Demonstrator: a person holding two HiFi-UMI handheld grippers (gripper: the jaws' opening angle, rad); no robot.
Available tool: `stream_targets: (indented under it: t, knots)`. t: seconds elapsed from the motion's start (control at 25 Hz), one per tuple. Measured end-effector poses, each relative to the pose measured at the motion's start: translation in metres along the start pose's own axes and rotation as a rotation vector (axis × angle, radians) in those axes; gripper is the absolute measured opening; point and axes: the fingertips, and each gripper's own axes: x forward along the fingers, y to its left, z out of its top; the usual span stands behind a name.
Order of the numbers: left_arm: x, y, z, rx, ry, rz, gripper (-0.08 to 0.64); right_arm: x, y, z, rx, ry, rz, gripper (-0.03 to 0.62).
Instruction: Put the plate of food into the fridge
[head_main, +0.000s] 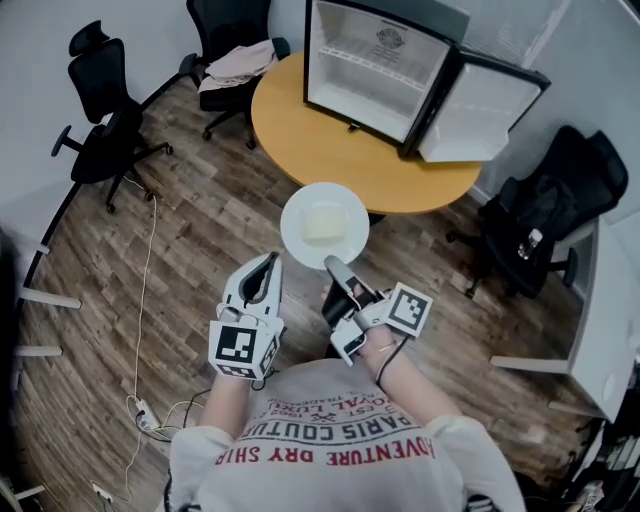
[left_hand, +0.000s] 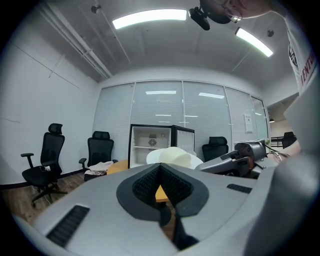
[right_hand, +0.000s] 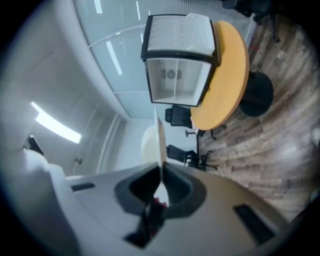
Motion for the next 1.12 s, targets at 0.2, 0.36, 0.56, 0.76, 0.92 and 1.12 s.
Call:
stream_targets:
  t: [0.2,0.36,0.56,0.76,0.92,1.12]
  knots:
    - [0.081,0.003,0.020,-0.005,-0.011,0.030,0.025,0.033,0.003,0.078,-0.005,0.042,-0.001,0.037]
    - [0.133,-0.003,0.027,0.003,-0.012,0.040,0.025,0.047,-0.001,0.129,-0.011,0.055,-0.001,0.037]
    - [0.182,-0.004,0.025,0.005,0.004,0.045,0.025,0.061,-0.016,0.176,0.016,0.054,-0.021,0.037]
    - [0.224,0.008,0.022,0.004,0.027,0.028,0.025,0.081,-0.032,0.208,0.045,0.032,-0.039,0.037]
    - [0.259,0.025,0.020,0.012,0.020,-0.022,0.025,0.103,-0.045,0.227,0.051,-0.010,-0.053,0.037]
    - [0.312,0.066,0.029,0.022,0.013,-0.127,0.025,0.153,-0.048,0.253,0.066,-0.113,-0.063,0.037]
